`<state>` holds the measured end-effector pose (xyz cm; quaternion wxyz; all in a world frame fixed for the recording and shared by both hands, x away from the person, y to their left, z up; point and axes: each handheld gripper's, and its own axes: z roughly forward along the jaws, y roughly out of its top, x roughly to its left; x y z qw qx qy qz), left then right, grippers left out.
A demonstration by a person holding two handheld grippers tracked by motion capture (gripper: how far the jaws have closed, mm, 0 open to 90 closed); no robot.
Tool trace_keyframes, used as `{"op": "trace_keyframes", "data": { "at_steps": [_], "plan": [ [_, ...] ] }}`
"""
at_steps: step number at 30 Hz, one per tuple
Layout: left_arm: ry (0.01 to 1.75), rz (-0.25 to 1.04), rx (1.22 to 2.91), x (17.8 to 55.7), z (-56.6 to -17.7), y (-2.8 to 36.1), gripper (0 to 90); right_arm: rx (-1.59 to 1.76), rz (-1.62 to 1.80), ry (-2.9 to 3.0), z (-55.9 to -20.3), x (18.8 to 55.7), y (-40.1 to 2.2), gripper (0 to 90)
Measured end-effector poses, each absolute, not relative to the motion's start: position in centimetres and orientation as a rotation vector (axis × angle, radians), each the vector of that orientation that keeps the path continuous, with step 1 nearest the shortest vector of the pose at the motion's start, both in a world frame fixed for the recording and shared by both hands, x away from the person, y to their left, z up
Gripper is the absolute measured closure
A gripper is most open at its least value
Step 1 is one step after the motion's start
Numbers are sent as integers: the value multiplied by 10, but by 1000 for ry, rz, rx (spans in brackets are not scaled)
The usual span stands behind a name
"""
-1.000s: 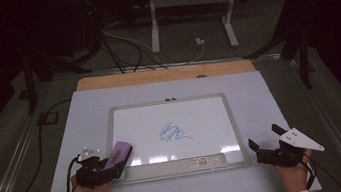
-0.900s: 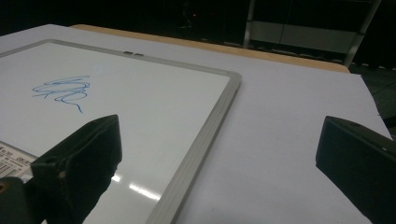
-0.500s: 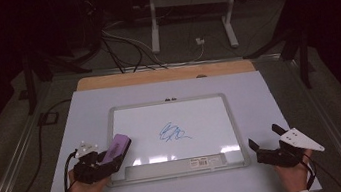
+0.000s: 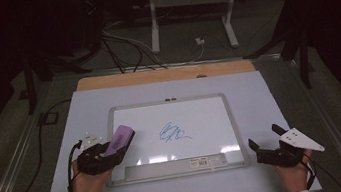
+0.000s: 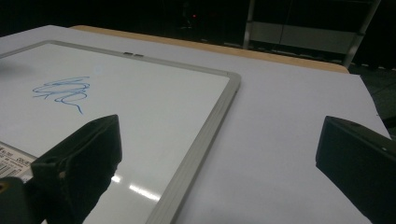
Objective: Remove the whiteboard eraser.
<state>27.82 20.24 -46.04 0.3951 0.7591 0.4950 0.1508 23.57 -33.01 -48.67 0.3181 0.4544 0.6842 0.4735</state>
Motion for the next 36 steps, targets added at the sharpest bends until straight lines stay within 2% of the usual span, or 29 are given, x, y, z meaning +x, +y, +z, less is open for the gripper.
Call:
{"op": "trace_keyframes", "data": {
  "at_steps": [36],
  "plan": [
    [1150,397,1990,317,-469,165,415,1194,1241,1803,-487,236,-331,9]
  ]
}}
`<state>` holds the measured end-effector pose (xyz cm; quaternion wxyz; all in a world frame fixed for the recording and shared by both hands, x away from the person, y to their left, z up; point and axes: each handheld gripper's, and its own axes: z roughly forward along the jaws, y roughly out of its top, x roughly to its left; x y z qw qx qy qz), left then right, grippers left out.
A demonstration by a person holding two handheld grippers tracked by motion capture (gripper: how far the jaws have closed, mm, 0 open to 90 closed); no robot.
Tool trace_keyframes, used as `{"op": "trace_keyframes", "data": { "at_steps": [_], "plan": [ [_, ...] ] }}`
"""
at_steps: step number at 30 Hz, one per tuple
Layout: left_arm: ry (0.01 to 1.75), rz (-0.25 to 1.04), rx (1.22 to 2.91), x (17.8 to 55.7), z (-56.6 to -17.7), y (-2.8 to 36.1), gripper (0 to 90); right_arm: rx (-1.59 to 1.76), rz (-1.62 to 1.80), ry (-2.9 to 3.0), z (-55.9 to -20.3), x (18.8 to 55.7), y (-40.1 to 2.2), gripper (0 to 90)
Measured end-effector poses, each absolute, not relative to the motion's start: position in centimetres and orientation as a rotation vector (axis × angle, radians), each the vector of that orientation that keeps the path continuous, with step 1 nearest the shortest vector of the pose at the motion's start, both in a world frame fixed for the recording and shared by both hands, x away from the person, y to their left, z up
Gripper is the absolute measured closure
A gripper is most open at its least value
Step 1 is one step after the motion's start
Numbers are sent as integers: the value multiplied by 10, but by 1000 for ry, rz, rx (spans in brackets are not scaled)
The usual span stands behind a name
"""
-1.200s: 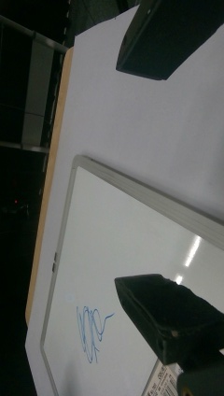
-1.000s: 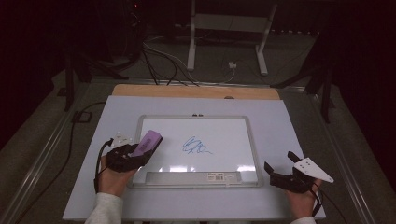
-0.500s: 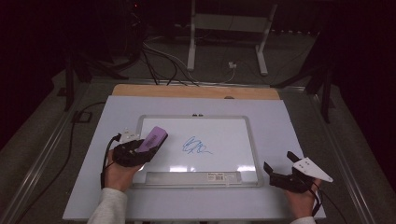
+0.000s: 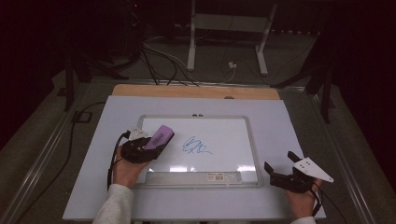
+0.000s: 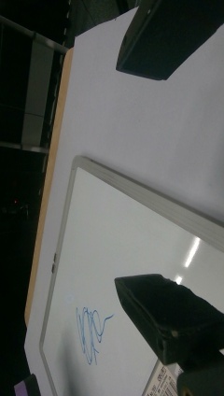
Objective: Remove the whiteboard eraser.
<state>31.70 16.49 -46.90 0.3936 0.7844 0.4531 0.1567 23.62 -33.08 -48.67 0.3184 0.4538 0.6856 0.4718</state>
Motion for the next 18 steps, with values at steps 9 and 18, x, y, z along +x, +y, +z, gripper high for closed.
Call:
{"op": "trace_keyframes", "data": {
  "at_steps": [9,18],
  "plan": [
    [1130,395,2009,325,-475,156,415,1192,1239,1804,-487,236,-331,9],
    [1104,400,2036,333,-482,143,415,1192,1239,1802,-487,236,-331,9]
  ]
}}
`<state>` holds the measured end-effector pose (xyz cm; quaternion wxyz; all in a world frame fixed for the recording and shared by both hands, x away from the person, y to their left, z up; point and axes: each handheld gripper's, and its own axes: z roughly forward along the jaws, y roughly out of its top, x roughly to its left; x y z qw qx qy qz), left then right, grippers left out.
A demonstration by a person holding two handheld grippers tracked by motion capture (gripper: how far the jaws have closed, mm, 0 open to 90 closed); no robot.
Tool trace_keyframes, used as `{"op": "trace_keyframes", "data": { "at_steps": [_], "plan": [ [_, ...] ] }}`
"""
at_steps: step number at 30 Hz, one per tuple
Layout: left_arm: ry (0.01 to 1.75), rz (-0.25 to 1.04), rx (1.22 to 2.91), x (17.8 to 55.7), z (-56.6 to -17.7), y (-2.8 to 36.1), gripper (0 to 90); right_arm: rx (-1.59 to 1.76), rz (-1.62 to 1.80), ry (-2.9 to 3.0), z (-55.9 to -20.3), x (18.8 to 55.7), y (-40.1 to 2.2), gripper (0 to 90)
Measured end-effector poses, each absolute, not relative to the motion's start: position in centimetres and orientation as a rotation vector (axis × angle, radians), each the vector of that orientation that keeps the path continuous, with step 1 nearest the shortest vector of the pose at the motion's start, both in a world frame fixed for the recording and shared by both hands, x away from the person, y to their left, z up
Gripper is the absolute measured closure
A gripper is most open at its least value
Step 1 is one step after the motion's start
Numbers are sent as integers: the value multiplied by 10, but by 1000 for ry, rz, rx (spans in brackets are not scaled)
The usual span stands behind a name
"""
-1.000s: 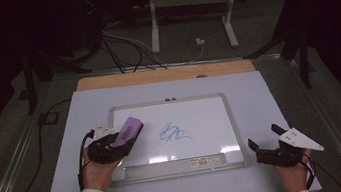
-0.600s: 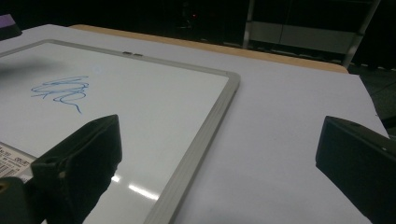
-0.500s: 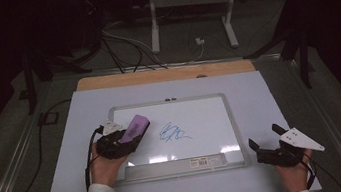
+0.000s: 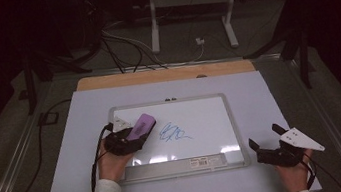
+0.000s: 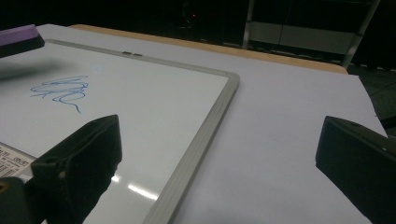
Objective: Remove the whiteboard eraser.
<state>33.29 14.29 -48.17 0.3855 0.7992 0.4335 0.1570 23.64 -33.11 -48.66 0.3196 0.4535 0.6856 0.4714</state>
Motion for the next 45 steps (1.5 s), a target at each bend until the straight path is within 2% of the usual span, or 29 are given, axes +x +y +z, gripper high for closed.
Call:
{"op": "trace_keyframes", "data": {
  "at_steps": [37,42,45],
  "plan": [
    [1102,396,2159,356,-505,108,409,1195,1235,1803,-487,237,-332,9],
    [1112,401,2120,358,-503,107,324,1193,1234,1805,-487,237,-332,10],
    [1116,405,2108,361,-502,106,315,1192,1234,1805,-487,237,-332,10]
  ]
}}
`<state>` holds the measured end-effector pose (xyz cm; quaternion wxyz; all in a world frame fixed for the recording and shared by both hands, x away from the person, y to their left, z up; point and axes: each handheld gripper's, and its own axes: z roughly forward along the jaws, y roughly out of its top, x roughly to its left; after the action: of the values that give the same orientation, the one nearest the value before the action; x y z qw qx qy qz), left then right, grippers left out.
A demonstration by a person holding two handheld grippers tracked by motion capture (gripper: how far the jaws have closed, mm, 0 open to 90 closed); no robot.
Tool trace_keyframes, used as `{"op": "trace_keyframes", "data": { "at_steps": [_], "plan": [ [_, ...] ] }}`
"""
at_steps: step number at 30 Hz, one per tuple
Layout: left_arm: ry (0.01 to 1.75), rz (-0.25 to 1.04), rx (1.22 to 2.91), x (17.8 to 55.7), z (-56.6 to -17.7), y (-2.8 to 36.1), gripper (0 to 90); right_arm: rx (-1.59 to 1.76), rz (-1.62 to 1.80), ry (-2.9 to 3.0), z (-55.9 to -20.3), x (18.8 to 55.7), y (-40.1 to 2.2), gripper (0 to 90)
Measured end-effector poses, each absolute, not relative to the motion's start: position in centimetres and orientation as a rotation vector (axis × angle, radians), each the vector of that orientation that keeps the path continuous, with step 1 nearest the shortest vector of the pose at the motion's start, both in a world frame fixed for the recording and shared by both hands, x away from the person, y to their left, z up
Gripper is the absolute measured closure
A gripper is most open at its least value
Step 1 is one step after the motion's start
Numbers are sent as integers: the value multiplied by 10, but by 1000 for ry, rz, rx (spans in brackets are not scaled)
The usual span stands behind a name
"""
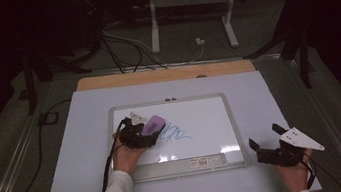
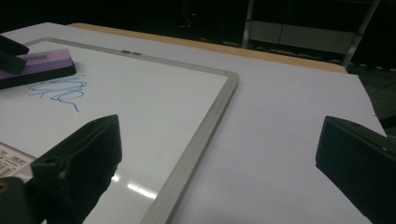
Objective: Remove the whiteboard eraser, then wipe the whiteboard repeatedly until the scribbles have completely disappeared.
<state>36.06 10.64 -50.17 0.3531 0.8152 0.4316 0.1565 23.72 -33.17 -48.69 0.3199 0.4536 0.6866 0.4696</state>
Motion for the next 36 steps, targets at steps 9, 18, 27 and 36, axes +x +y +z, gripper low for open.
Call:
{"op": "trace_keyframes", "data": {
  "at_steps": [9,18,27,36],
  "plan": [
    [1136,388,2106,365,-501,101,416,1193,1232,1804,-487,237,-332,9],
    [1125,407,2132,364,-500,97,420,1190,1232,1806,-487,237,-331,10],
    [1111,432,2148,362,-499,93,421,1192,1229,1806,-487,238,-332,9],
    [1107,447,2153,361,-499,90,421,1191,1226,1808,-487,238,-332,10]
  ]
}}
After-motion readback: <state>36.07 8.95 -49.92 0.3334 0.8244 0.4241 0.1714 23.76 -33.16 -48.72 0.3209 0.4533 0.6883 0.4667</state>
